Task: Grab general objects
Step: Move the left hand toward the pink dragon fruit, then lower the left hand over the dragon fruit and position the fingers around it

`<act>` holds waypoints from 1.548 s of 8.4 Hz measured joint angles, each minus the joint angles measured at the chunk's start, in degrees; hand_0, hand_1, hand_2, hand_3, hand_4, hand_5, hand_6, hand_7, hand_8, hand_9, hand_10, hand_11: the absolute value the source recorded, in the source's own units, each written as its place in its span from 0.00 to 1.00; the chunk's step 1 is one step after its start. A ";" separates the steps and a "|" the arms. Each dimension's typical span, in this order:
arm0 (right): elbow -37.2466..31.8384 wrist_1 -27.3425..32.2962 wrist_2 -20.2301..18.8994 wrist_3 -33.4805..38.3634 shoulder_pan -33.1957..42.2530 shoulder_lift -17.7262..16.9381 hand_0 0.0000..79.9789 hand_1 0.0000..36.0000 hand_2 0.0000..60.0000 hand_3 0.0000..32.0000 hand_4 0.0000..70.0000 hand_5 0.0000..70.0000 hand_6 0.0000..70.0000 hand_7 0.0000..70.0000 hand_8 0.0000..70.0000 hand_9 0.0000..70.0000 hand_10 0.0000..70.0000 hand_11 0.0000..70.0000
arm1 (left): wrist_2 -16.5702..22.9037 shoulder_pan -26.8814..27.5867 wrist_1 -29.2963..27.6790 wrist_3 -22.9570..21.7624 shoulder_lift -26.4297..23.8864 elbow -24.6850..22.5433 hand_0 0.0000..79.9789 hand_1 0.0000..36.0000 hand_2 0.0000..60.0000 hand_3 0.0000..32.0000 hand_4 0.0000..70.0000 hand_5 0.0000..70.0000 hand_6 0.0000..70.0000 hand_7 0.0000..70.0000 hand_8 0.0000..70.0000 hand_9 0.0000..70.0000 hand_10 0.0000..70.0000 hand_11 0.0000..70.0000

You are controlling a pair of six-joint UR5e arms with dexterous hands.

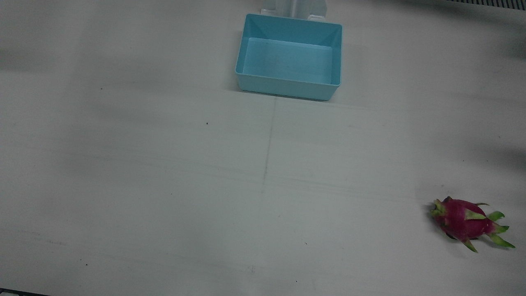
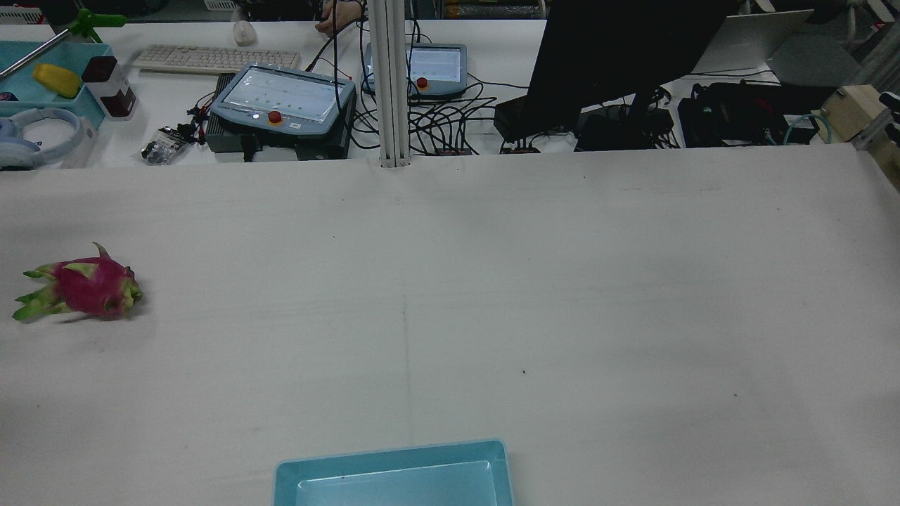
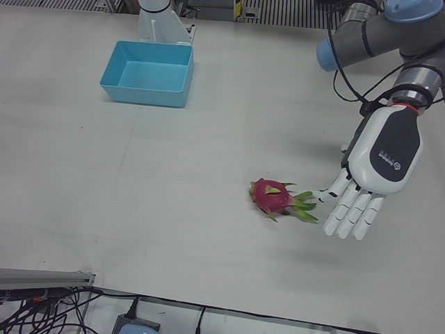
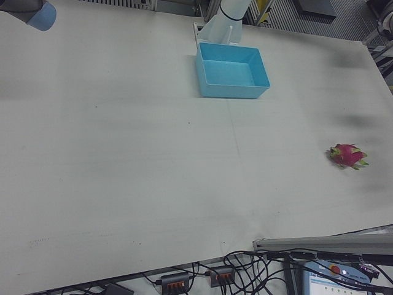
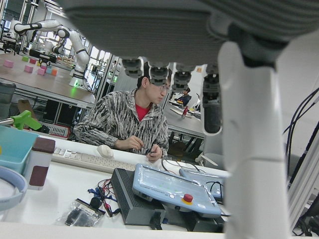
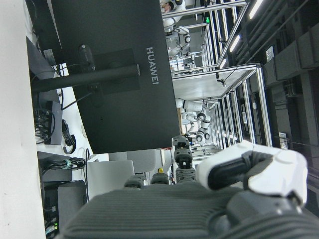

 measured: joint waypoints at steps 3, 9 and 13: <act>0.00 -0.04 0.00 0.00 0.00 0.02 0.00 0.00 0.00 0.00 0.00 0.00 0.00 0.00 0.00 0.00 0.00 0.00 | -1.09 7.24 8.02 6.87 -4.71 0.82 0.69 0.91 0.97 0.00 0.03 0.54 0.10 0.05 0.10 0.09 0.06 0.13; 0.00 0.02 0.00 0.00 0.00 0.01 0.00 0.00 0.00 0.00 0.00 0.00 0.00 0.00 0.00 0.00 0.00 0.00 | -9.57 20.57 11.84 14.89 -6.28 5.43 0.73 1.00 1.00 0.03 0.01 0.55 0.07 0.05 0.11 0.07 0.07 0.15; -0.08 0.05 0.00 0.00 -0.04 0.02 0.00 0.00 0.00 0.00 0.00 0.00 0.00 0.00 0.00 0.00 0.00 0.00 | -11.16 20.77 10.97 18.53 -6.14 9.39 0.74 1.00 1.00 0.05 0.00 0.53 0.06 0.05 0.11 0.06 0.07 0.15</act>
